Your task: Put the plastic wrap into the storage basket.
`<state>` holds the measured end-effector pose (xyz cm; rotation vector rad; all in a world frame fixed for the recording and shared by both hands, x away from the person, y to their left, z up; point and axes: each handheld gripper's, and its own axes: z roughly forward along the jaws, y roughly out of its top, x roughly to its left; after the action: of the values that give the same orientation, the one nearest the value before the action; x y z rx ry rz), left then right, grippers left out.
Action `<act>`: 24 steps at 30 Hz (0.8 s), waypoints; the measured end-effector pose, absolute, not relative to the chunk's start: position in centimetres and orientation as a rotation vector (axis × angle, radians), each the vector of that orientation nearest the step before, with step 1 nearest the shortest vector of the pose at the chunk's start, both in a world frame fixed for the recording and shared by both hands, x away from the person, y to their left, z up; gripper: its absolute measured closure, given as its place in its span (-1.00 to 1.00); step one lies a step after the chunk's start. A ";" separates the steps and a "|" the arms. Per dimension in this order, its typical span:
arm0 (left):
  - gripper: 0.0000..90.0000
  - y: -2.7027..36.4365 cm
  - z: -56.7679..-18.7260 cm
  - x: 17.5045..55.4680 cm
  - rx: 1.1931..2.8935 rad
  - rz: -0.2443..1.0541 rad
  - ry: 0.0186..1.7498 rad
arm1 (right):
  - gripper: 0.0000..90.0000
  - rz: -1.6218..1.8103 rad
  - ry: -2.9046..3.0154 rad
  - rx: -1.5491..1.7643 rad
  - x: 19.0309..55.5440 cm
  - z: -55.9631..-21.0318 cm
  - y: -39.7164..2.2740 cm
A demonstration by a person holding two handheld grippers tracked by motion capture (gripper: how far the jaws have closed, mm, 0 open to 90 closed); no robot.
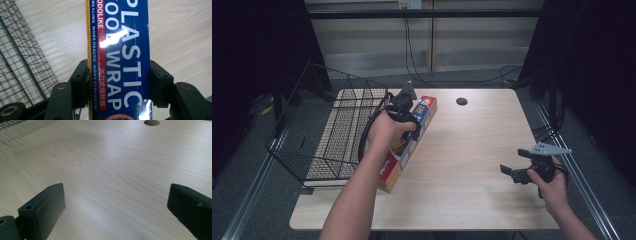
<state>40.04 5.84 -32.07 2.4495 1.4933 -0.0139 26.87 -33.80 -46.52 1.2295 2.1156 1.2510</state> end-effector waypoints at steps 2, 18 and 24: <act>-0.02 6.1 -31.9 40.1 2.448 -0.022 1.503 | -0.98 1.249 2.118 1.228 26.9 -46.5 -33.8; -0.02 8.0 -30.0 40.3 2.407 0.008 1.547 | -0.98 1.254 2.137 1.216 26.8 -46.6 -33.5; -0.01 8.9 -29.2 40.3 2.413 0.017 1.566 | -0.98 1.248 2.143 1.207 26.8 -46.6 -33.4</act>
<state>40.34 8.86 -29.24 2.4126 1.5664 0.0167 26.76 -33.37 -46.61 1.2067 2.1426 1.2478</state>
